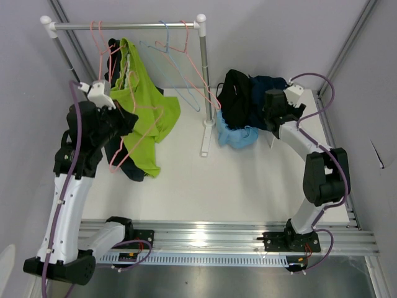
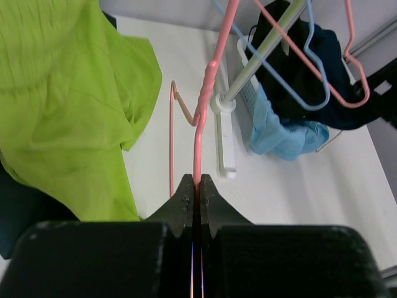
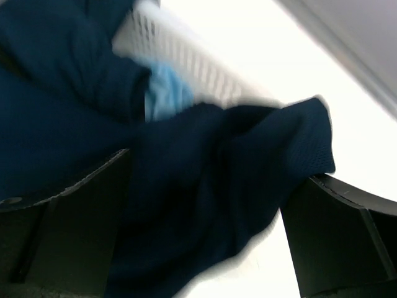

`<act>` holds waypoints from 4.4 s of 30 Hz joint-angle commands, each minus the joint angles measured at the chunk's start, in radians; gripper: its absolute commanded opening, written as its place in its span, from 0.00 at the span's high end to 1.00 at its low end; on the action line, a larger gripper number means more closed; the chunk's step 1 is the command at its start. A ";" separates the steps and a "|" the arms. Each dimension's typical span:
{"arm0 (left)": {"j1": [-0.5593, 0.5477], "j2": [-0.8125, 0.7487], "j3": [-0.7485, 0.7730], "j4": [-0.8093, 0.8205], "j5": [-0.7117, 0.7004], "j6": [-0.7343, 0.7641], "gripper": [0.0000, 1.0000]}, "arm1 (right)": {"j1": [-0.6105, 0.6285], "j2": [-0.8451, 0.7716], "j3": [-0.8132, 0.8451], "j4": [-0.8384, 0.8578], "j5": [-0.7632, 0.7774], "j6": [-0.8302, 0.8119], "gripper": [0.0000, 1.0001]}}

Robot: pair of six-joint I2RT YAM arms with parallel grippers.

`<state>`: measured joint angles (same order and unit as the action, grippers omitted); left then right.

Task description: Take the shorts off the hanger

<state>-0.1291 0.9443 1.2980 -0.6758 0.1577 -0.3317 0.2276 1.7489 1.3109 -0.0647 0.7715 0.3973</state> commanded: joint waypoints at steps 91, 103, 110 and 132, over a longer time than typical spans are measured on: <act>0.172 0.768 0.764 -0.011 -0.268 0.085 0.59 | 0.314 -0.675 -0.526 -0.133 -0.345 0.025 0.01; 0.168 0.786 1.009 -0.129 -0.193 0.056 1.00 | 0.407 -0.710 -0.478 -0.092 -0.379 -0.024 0.01; 0.149 0.700 1.040 -0.162 -0.172 0.048 1.00 | 0.773 -0.691 -0.293 0.042 -0.341 -0.150 0.01; 0.102 0.403 0.789 -0.194 -0.034 0.014 1.00 | 1.099 0.231 0.686 0.166 -0.380 -0.265 0.01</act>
<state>-0.0250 1.4322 2.1128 -0.9237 0.0654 -0.2989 1.3472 1.9579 1.8980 0.0555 0.3916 0.1471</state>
